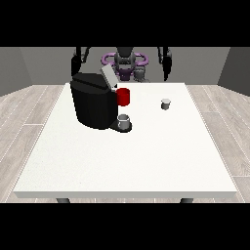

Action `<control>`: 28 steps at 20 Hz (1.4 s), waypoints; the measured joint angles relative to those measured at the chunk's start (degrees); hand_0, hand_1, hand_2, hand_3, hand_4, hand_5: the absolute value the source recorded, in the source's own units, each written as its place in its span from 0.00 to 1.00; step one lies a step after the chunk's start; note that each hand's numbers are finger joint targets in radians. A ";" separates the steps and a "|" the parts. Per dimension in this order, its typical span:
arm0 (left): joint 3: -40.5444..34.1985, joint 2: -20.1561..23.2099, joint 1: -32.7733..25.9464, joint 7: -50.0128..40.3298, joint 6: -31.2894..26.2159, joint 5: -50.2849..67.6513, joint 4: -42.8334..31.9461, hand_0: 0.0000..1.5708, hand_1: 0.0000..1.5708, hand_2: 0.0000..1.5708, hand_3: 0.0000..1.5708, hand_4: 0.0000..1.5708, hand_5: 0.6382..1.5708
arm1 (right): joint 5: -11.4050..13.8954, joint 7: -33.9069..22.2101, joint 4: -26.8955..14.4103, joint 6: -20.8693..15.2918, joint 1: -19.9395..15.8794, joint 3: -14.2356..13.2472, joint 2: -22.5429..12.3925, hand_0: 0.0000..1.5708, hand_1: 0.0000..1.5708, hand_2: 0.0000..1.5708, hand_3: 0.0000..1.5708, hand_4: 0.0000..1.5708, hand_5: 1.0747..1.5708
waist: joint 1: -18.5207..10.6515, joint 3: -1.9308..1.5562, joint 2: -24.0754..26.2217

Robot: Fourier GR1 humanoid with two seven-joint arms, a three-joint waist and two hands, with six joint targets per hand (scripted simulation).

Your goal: Insert the coffee pod into the coffee machine and close the lid

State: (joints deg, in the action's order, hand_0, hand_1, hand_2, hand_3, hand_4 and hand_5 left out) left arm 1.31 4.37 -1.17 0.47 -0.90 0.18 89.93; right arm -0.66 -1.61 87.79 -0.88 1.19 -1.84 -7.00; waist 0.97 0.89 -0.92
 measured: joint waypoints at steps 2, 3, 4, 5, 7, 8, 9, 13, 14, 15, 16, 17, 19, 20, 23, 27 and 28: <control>-0.30 0.43 0.12 1.10 -0.86 0.21 -0.22 0.00 0.00 0.00 0.00 0.20 1.00 | 0.23 0.02 -0.63 0.09 -0.41 -0.03 0.10 0.00 0.00 0.00 0.00 0.08 1.00 | -0.55 -0.35 0.55; -0.65 0.79 -0.50 2.85 -1.74 0.56 -0.74 0.00 0.00 0.00 0.00 0.20 1.00 | 0.35 0.07 -0.46 0.25 0.12 0.31 0.31 0.00 0.00 0.00 0.00 0.08 1.00 | -0.61 -0.46 1.00; -1.34 1.48 -0.66 4.13 -2.82 1.20 -1.06 0.00 0.00 0.00 0.00 0.20 1.00 | -0.02 -0.10 -0.33 0.83 0.14 0.16 0.07 0.00 0.00 0.00 0.00 0.08 1.00 | -0.73 -0.56 1.29; -1.28 1.89 -1.02 4.86 -3.59 1.31 -0.42 0.00 0.00 0.00 0.00 0.20 1.00 | 0.20 0.70 -0.91 0.69 0.49 0.34 0.52 0.00 0.00 0.00 0.00 0.08 1.00 | -1.28 -0.62 1.75; -2.09 3.57 -1.08 6.14 -5.10 1.61 0.01 0.00 0.00 0.00 0.00 0.14 1.00 | 0.06 2.14 -0.69 -0.36 0.53 -0.12 1.54 0.00 0.00 0.00 0.00 0.07 1.00 | -1.20 -0.76 2.52; -2.62 4.68 -0.84 6.98 -5.55 1.15 -0.42 0.00 0.00 0.00 0.00 0.00 1.00 | 0.02 3.29 -0.38 -1.61 0.33 -0.38 2.68 0.00 0.00 0.00 0.00 0.06 1.00 | -0.81 -0.78 2.42; -3.17 5.85 -0.58 7.85 -5.96 0.58 -0.97 0.00 0.00 0.00 0.00 0.00 1.00 | -0.21 4.00 0.01 -2.37 -0.12 -0.87 3.21 0.00 0.00 0.00 0.00 0.06 1.00 | -0.47 -0.81 2.24; -6.29 10.62 2.98 8.02 -7.55 -0.62 -4.03 0.00 0.00 0.00 0.00 0.00 1.00 | -0.69 6.88 0.78 -3.40 -0.92 -1.32 4.55 0.00 0.00 0.00 0.00 0.17 1.00 | 1.42 -0.85 0.76; -7.11 11.57 4.59 7.14 -7.96 -0.46 -4.92 0.00 0.00 0.00 0.00 0.00 1.00 | -0.65 7.58 0.60 -3.64 -1.47 -1.21 4.95 0.00 0.00 0.00 0.00 0.14 1.00 | 1.77 -0.87 0.09; -8.09 12.58 5.97 6.84 -8.68 -0.05 -6.28 0.00 0.00 0.00 0.00 0.00 1.00 | -0.44 8.06 0.50 -4.04 -1.97 -1.21 5.19 0.00 0.00 0.00 0.00 0.11 1.00 | 2.16 -0.88 -0.69; -9.00 13.60 6.68 6.48 -9.42 0.19 -7.92 0.00 0.00 0.00 0.00 0.00 1.00 | -0.54 7.95 1.14 -3.78 -1.69 -0.91 5.23 0.00 0.00 0.00 0.00 0.10 1.00 | 2.82 -0.88 -0.81; -9.33 14.26 8.00 6.03 -10.07 0.26 -9.11 0.00 0.00 0.00 0.00 0.00 1.00 | -0.51 7.90 1.09 -4.01 -2.76 -1.00 5.24 0.00 0.00 0.00 0.00 0.11 1.00 | 3.00 -0.89 -1.55; -9.90 14.64 9.48 6.25 -10.14 -0.32 -12.55 0.00 0.00 0.00 0.00 0.00 1.00 | 0.15 8.09 1.99 -4.80 -2.68 0.46 5.91 0.00 0.00 0.00 0.00 0.09 1.00 | 4.12 -0.88 -2.26; -10.25 15.20 10.71 5.67 -10.25 -0.60 -14.05 0.00 0.00 0.00 0.00 0.00 1.00 | 0.18 7.60 2.49 -4.81 -2.94 0.83 6.06 0.00 0.00 0.00 0.00 0.11 1.00 | 4.74 -0.88 -2.62; -10.79 16.01 13.87 6.07 -9.44 -2.43 -18.89 0.00 0.00 0.00 0.00 0.00 1.00 | -0.03 6.67 3.40 -4.75 -4.73 1.40 6.23 0.00 0.00 0.00 0.00 0.12 1.00 | 6.18 -0.87 -4.84; -11.94 16.96 17.81 7.16 -8.98 -3.91 -26.50 0.00 0.00 0.00 0.00 0.00 1.00 | 0.28 5.30 5.03 -5.19 -5.65 2.51 6.22 0.00 0.00 0.00 0.00 0.18 1.00 | 7.64 -0.87 -6.56; -12.43 17.94 18.84 7.41 -9.78 -3.92 -28.14 0.00 0.00 0.00 0.00 0.00 1.00 | 0.17 5.28 5.01 -5.27 -6.20 2.23 6.14 0.00 0.00 0.00 0.00 0.18 1.00 | 7.54 -0.86 -7.06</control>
State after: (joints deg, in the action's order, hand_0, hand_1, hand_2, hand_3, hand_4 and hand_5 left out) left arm -11.12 22.31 17.67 7.88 -10.68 -3.74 61.79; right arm -0.49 3.68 92.79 -6.15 -5.02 0.39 -0.86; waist 8.51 0.03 -7.98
